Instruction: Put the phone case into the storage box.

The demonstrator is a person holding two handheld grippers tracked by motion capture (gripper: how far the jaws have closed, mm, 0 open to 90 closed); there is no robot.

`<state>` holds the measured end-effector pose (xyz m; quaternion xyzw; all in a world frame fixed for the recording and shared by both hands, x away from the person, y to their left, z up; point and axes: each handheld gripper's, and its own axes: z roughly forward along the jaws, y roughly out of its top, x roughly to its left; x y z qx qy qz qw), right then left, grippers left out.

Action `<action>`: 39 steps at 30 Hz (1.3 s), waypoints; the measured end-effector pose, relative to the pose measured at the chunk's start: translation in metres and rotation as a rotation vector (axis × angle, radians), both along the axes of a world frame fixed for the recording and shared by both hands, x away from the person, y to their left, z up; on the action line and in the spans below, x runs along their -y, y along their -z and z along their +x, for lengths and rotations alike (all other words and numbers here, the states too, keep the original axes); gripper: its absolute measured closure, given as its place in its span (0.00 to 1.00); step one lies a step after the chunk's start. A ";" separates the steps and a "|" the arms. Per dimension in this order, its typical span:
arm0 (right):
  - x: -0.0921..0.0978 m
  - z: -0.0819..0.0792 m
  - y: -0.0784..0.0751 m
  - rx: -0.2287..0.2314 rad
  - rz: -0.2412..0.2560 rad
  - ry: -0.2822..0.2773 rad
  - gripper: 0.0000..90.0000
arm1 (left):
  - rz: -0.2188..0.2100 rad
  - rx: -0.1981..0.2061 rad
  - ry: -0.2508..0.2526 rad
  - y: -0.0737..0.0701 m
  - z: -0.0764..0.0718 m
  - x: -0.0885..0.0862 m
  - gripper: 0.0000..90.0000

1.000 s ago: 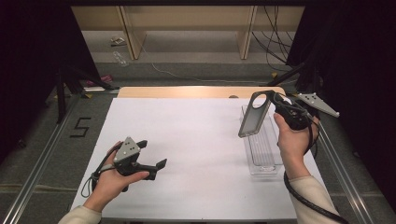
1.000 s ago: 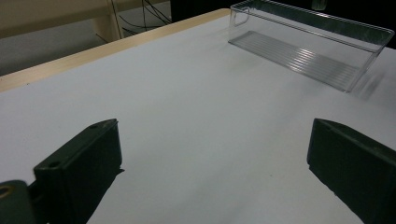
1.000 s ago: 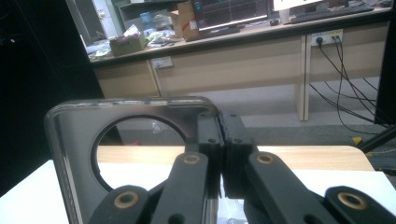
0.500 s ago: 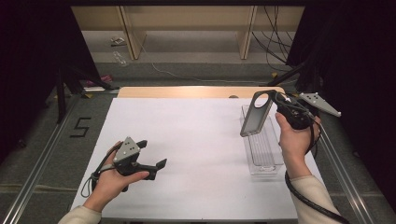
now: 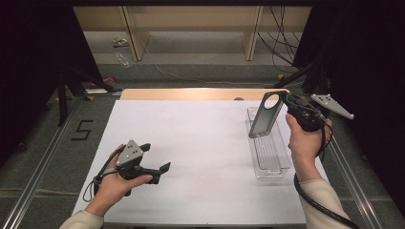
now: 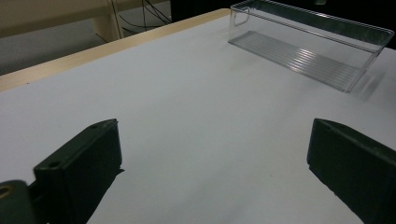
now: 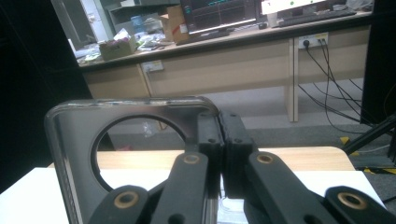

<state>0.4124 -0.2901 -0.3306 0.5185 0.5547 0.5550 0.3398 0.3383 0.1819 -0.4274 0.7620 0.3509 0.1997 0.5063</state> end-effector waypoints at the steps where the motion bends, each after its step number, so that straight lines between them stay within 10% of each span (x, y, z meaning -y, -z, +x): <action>1: 0.000 0.000 0.000 0.002 0.001 0.001 0.99 | 0.000 0.000 0.000 0.000 0.000 0.000 0.03; 39: 0.009 0.006 0.001 -0.007 -0.020 0.041 0.99 | -0.002 0.000 -0.002 0.000 0.000 0.000 0.03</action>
